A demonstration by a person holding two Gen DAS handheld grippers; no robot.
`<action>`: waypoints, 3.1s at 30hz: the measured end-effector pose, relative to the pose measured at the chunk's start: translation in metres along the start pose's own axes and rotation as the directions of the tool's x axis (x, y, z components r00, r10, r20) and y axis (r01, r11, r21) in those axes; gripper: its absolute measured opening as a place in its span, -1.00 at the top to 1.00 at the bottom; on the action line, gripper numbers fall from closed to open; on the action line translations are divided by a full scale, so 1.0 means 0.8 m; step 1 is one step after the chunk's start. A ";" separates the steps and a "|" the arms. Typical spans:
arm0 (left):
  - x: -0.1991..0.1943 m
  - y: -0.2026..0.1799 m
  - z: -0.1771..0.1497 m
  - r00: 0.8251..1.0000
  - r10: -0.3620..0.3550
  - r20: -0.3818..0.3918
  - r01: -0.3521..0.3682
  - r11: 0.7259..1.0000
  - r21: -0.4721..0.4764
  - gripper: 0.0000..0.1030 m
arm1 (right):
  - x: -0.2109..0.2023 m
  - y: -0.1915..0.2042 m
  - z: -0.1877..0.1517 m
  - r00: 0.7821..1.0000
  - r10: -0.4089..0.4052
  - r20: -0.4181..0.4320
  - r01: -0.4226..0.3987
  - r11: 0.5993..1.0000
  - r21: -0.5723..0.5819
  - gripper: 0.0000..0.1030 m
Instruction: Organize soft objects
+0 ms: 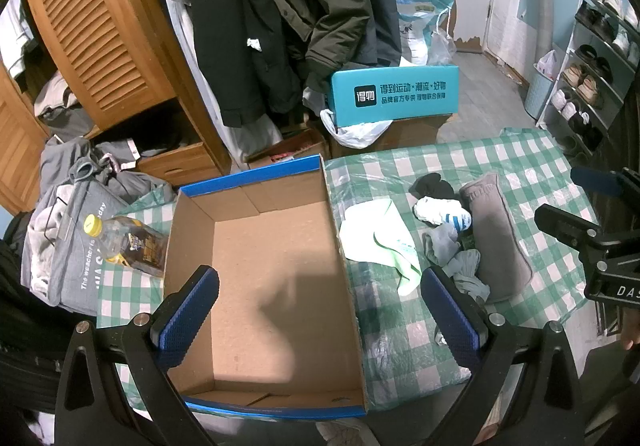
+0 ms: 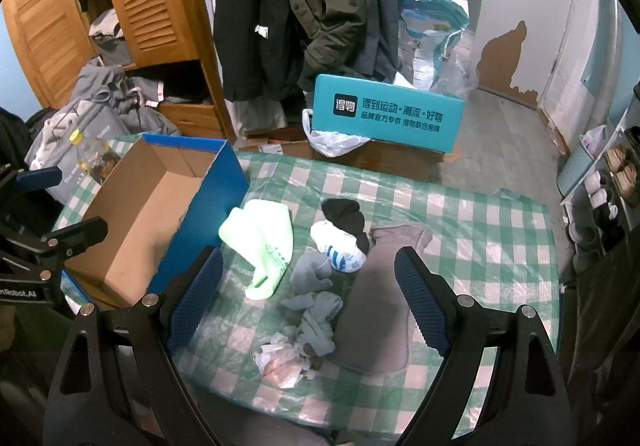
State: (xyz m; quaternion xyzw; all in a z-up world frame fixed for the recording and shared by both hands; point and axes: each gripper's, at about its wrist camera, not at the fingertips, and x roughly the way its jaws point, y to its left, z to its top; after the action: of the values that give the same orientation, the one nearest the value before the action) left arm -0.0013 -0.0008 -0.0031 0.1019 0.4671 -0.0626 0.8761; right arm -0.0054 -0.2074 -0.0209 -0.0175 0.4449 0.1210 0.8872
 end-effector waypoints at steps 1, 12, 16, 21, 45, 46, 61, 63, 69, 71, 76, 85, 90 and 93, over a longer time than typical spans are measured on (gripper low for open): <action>0.000 0.000 0.000 1.000 0.000 0.000 0.000 1.000 0.000 -0.98 | 0.003 -0.003 -0.004 1.000 0.000 0.000 0.000 1.000 0.000 -0.68; 0.002 -0.003 -0.006 1.000 -0.007 -0.001 0.007 1.000 -0.017 -0.98 | 0.001 -0.003 -0.003 1.000 0.000 -0.001 0.000 1.000 0.000 -0.68; 0.003 -0.003 -0.006 1.000 -0.008 -0.002 0.008 1.000 -0.015 -0.98 | 0.002 -0.004 -0.003 1.000 -0.001 -0.001 0.001 1.000 0.001 -0.68; 0.003 -0.003 -0.006 1.000 -0.008 -0.003 0.008 1.000 -0.014 -0.98 | 0.001 -0.003 -0.003 1.000 -0.001 -0.001 0.001 1.000 0.000 -0.68; 0.057 -0.035 -0.007 0.993 -0.010 -0.121 0.011 1.000 0.011 -0.98 | 0.008 -0.036 -0.007 0.999 -0.044 -0.021 0.044 0.999 0.020 -0.68; 0.059 -0.039 -0.006 0.992 -0.018 -0.128 0.020 1.000 0.013 -0.98 | 0.011 -0.039 -0.007 0.998 -0.052 -0.027 0.053 0.998 0.023 -0.68; 0.114 -0.096 0.019 0.967 -0.087 -0.241 0.098 0.995 0.033 -0.98 | 0.062 -0.100 -0.006 0.989 -0.063 -0.135 0.080 0.989 0.124 -0.68; 0.125 -0.102 0.021 0.962 -0.099 -0.253 0.109 0.994 0.027 -0.98 | 0.068 -0.109 -0.007 0.988 -0.058 -0.146 0.079 0.987 0.142 -0.68; 0.156 -0.120 0.023 0.957 -0.099 -0.274 0.110 0.994 0.025 -0.98 | 0.097 -0.126 -0.013 0.976 -0.066 -0.209 0.102 0.980 0.169 -0.68; 0.166 -0.124 0.024 0.953 -0.102 -0.286 0.114 0.993 0.024 -0.98 | 0.108 -0.132 -0.017 0.972 -0.069 -0.227 0.111 0.978 0.176 -0.68; 0.187 -0.138 0.022 0.947 -0.103 -0.306 0.121 0.992 0.039 -0.98 | 0.127 -0.148 -0.026 0.963 -0.075 -0.258 0.130 0.970 0.206 -0.68; 0.219 -0.141 0.017 0.936 -0.089 -0.341 0.107 0.994 0.036 -0.98 | 0.158 -0.150 -0.040 0.949 -0.060 -0.308 0.128 0.970 0.208 -0.68; 0.230 -0.133 0.010 0.929 -0.082 -0.361 0.096 0.995 0.022 -0.98 | 0.169 -0.144 -0.046 0.944 -0.064 -0.325 0.131 0.974 0.187 -0.68; 0.235 -0.127 0.006 0.929 -0.065 -0.363 0.079 0.997 0.025 -0.98 | 0.176 -0.141 -0.048 0.941 -0.065 -0.333 0.131 0.975 0.179 -0.68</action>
State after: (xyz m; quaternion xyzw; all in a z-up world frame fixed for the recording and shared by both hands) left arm 0.0861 -0.1037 -0.1686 0.1117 0.6227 -0.0838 0.7699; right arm 0.0711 -0.2939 -0.1642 0.0293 0.5934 0.0269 0.8039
